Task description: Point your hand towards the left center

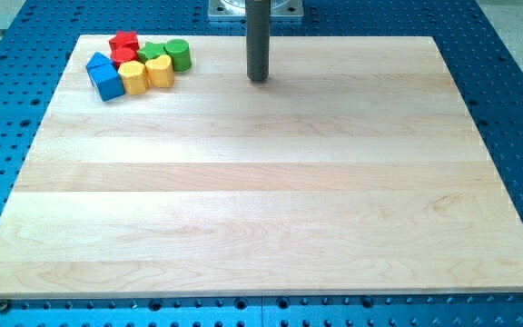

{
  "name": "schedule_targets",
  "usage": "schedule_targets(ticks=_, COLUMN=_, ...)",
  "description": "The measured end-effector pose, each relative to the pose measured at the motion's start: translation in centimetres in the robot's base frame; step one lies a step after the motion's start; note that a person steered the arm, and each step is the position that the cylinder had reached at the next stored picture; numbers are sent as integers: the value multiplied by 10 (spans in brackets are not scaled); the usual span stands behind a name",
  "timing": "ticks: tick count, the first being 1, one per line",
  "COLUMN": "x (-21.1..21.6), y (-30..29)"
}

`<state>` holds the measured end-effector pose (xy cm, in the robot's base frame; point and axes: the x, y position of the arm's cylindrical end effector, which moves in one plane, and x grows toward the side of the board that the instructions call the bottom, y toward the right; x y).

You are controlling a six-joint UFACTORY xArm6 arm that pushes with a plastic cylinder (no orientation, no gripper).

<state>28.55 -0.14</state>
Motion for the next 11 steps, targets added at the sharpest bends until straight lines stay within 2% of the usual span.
schedule_targets(ticks=3, x=0, y=1)
schedule_targets(ticks=5, x=22, y=-11)
schedule_targets(ticks=6, x=65, y=-97)
schedule_targets(ticks=7, x=127, y=-174)
schedule_targets(ticks=10, x=134, y=-189)
schedule_targets(ticks=11, x=155, y=-212)
